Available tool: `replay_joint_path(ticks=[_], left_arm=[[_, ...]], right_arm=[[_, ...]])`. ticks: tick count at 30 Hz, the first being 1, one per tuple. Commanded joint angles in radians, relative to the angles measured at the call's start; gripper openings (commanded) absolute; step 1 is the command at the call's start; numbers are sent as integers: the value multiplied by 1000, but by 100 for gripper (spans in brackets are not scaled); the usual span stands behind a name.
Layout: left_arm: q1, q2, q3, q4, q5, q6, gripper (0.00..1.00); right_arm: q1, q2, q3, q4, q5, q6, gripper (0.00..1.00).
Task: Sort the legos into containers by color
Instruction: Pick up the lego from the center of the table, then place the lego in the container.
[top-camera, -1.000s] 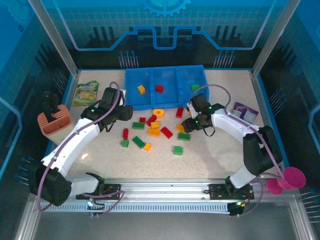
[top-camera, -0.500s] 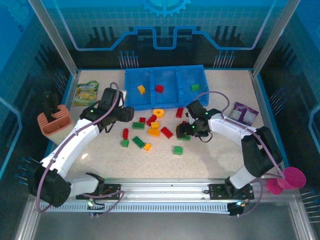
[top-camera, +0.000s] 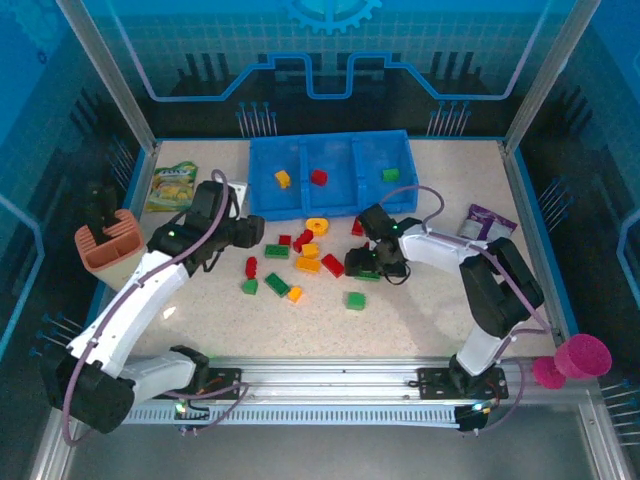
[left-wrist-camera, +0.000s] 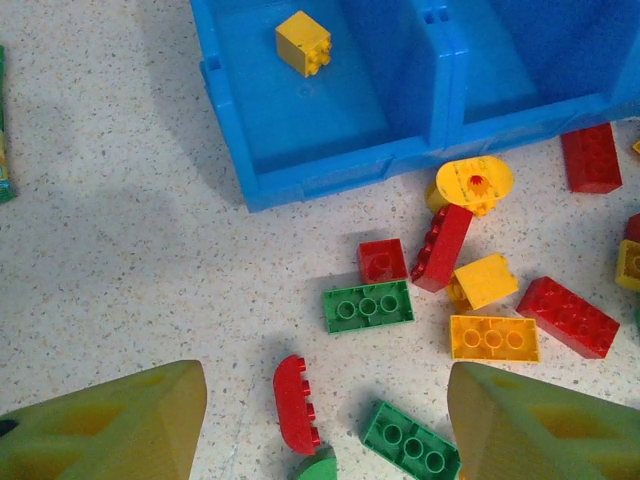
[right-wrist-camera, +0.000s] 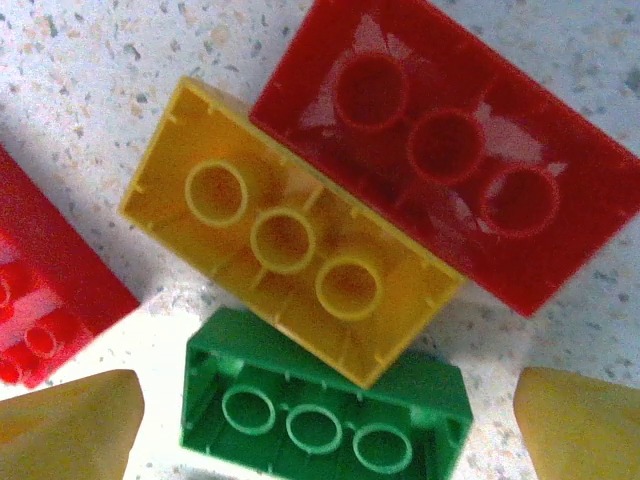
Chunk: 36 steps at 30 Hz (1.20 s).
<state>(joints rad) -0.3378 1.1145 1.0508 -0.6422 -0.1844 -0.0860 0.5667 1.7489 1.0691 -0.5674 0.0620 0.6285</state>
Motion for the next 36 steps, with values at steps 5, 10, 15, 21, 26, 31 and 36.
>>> replay_joint_path(ticks=[5, 10, 15, 21, 26, 31, 36], left_arm=[[3, -26, -26, 22, 24, 37, 67], [7, -34, -30, 21, 22, 45, 67], [6, -37, -37, 20, 14, 45, 68], [6, -37, -44, 28, -5, 52, 68], [14, -24, -48, 32, -18, 59, 67], [17, -27, -48, 33, -29, 66, 68], [23, -33, -46, 32, -39, 67, 68]], right_arm=[[48, 101, 69, -76, 98, -3, 84], [53, 120, 65, -105, 115, -13, 67], [55, 89, 53, -148, 136, -80, 46], [36, -73, 68, -285, 216, -193, 44], [-39, -189, 115, -295, 295, -299, 47], [-177, -145, 245, -156, 260, -433, 47], [-245, 41, 467, -47, 219, -506, 48]])
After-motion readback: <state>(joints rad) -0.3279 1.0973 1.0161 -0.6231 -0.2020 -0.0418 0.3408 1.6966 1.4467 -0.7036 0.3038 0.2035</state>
